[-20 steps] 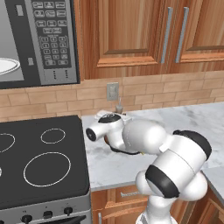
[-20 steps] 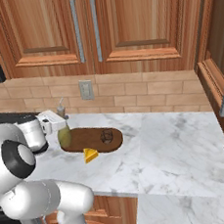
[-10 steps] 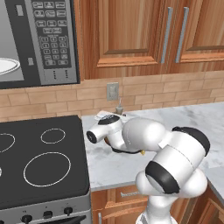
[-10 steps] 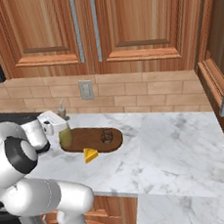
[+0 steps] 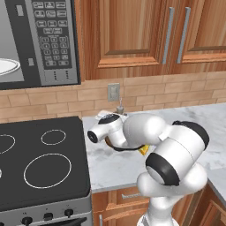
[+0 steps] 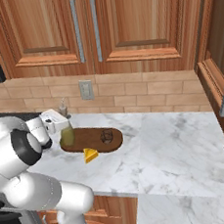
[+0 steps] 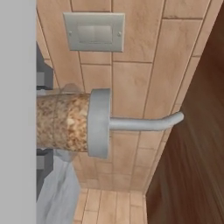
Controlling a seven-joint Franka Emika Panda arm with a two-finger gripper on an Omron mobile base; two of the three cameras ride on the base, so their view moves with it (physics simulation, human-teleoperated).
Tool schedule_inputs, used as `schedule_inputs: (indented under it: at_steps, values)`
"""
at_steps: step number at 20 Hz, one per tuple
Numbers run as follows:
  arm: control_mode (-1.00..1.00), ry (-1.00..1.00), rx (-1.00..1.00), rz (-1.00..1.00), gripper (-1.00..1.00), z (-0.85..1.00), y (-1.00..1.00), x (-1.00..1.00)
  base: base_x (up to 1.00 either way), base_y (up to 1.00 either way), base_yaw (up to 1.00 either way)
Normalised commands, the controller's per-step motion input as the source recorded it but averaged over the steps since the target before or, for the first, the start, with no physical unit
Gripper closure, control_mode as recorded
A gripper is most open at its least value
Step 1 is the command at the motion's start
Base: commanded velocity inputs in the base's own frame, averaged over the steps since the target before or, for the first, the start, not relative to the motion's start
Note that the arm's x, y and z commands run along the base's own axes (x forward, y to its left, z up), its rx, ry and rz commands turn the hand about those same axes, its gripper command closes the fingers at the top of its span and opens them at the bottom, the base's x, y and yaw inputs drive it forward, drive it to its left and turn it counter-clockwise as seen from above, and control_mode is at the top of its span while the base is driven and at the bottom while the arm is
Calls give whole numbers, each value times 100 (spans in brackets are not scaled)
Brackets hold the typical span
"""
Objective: Retrieve the reheated potato from the microwave, then place the potato, cheese, and condiment on the cutting board.
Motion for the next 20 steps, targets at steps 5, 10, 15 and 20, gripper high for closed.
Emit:
schedule_inputs:
  at_steps: [5, 10, 15, 20]
  values:
    - [-100, 0, 0, -2, 100, -14, 0, 18, 0, 0, 0]
    - [-100, 0, 1, 0, 100, -20, 0, 7, 0, 0, 0]
    - [-100, -6, 1, 0, 100, -19, 0, -8, 0, 0, 0]
    - [-100, -10, 0, 0, 100, -4, 0, -6, 0, 0, 0]
